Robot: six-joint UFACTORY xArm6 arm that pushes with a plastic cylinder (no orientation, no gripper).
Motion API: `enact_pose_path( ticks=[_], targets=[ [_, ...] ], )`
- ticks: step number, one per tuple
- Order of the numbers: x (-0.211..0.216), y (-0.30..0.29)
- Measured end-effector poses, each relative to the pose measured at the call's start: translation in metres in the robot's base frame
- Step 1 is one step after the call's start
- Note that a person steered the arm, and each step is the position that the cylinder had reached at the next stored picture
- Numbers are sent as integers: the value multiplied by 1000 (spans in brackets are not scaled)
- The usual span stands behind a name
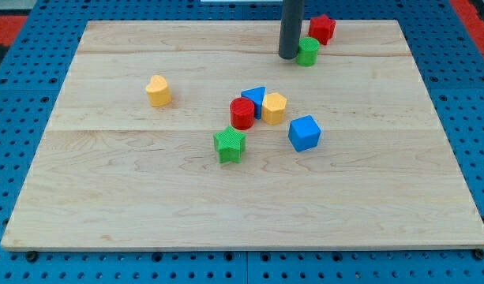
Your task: Point your arm above blue triangle
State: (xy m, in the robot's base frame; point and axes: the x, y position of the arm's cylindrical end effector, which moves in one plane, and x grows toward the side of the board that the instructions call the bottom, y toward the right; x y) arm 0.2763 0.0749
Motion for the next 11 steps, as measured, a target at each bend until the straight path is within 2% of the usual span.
enact_pose_path(
  ticks=[2,9,10,11],
  targets=[
    [-2,24],
    [-2,24],
    [-2,22],
    [-1,-14]
  ],
)
